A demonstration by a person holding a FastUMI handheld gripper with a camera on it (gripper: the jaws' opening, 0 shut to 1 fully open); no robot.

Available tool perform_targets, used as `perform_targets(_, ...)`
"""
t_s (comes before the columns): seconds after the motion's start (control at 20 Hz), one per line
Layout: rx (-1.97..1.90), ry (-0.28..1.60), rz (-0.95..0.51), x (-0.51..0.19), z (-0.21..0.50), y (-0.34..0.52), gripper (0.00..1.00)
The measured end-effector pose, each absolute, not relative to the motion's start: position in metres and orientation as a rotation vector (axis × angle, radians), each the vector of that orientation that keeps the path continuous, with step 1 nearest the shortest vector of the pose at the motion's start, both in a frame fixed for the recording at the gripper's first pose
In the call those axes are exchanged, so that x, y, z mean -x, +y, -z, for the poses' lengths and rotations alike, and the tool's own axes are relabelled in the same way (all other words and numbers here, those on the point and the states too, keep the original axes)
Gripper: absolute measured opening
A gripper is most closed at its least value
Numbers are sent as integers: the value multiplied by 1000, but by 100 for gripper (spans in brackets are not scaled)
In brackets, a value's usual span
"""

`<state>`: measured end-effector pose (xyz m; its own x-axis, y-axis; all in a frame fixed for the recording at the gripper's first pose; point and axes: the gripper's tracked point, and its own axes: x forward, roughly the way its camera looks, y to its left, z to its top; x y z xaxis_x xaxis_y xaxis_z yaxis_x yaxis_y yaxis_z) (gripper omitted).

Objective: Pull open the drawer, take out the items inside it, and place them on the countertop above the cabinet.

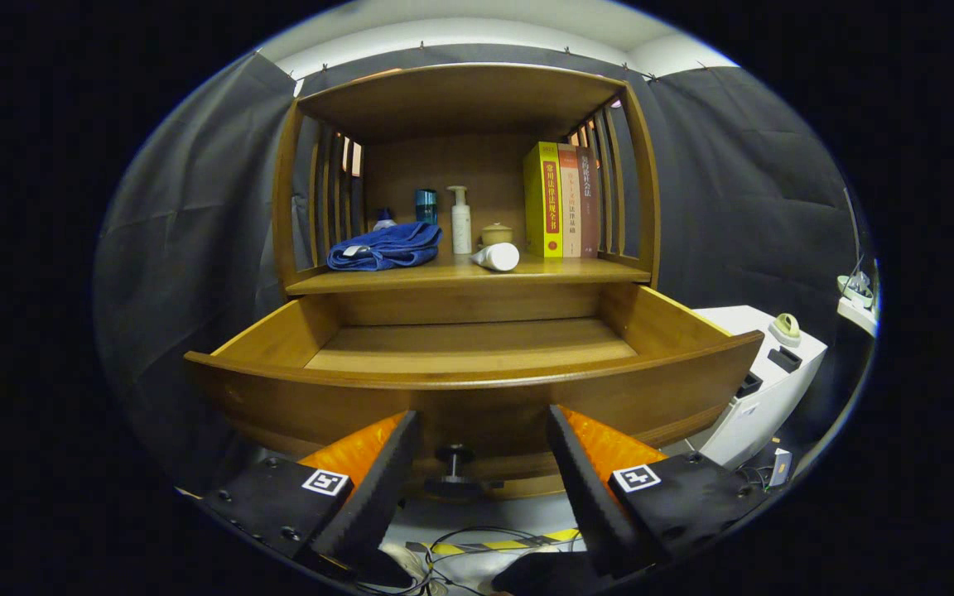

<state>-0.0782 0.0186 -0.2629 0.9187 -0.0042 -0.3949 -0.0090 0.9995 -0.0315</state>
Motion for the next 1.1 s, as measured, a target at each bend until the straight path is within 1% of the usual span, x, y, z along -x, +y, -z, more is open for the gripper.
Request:
perform_targets(0.2, 31, 388, 12, 75, 262, 22, 98)
perform_targets(0.7, 54, 383, 14, 35, 260, 21, 98)
perform_targets(1.1, 93, 329, 7, -23, 261, 21, 98)
